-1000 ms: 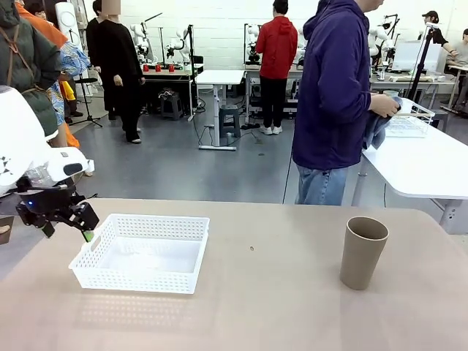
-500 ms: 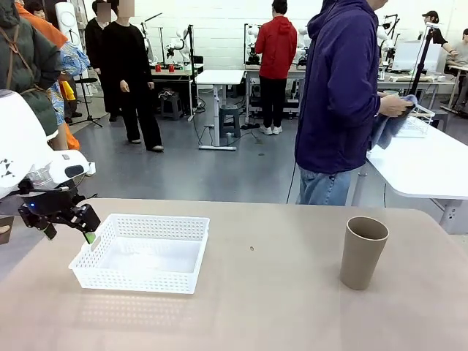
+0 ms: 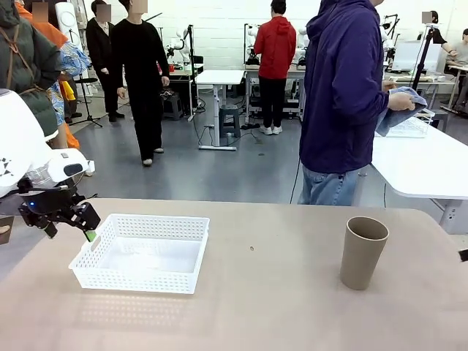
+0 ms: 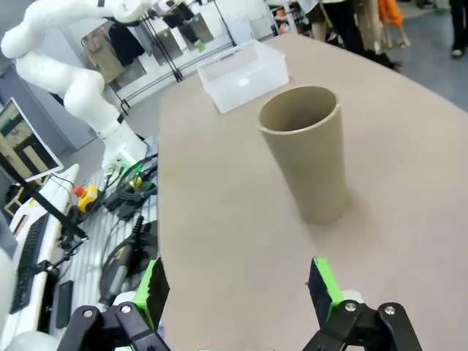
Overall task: Clean and organize the cups into the basket.
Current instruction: Pick up the Organizing basket and move it to the center of the table, then pick up the Reusable plastic cup from the right side of the table and place it inside the Organizing basket.
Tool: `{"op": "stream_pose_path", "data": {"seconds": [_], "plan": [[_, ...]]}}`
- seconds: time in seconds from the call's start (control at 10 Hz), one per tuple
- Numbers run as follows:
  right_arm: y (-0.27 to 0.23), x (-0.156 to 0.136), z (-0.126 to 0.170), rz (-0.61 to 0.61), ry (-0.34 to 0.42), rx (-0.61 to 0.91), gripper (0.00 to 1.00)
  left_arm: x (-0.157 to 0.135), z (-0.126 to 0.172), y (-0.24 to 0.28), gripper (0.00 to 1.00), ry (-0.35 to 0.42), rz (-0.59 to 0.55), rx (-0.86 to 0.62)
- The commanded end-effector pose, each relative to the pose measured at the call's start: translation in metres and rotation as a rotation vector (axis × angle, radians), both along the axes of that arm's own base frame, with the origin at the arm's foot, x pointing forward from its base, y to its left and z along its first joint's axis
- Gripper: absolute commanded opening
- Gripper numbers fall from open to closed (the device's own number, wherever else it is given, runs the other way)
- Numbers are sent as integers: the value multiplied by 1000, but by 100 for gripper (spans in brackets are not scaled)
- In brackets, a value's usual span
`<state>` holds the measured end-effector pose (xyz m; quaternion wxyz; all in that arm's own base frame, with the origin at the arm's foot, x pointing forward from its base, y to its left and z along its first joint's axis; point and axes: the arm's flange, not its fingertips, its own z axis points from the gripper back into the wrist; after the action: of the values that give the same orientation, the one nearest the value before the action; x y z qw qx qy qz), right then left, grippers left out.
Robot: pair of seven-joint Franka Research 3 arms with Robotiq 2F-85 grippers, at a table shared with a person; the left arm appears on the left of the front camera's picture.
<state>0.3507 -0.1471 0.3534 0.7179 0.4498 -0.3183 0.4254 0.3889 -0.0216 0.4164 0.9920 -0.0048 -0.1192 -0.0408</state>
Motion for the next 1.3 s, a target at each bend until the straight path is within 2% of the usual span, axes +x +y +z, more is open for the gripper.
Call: {"op": "stream_pose_path", "data": {"seconds": [0.0,0.3,0.4,0.5,0.7,0.9,1.0,1.1,1.2], "plan": [[3,33,-20,2,-55,-28,100,1,-11,-14,100,-16,-20,24],[13,62,-39,88,-146,-50,100,5,-17,-24,100,15,-2,43],[18,69,-45,113,-162,-56,100,2,-8,-16,100,7,-36,18],[21,72,-47,118,-169,-54,100,2,-8,-16,100,7,-36,18],[28,72,-48,156,-241,-43,100,2,-8,-16,100,7,-36,18],[30,67,-49,141,-266,-24,100,2,-8,-16,100,7,-36,18],[28,64,-45,101,-321,-37,100,2,-8,-16,100,7,-36,18],[27,70,-45,161,-222,-53,100,2,-8,-16,100,7,-36,18],[27,70,-45,161,-222,-53,100,2,-8,-16,100,7,-36,18]]}}
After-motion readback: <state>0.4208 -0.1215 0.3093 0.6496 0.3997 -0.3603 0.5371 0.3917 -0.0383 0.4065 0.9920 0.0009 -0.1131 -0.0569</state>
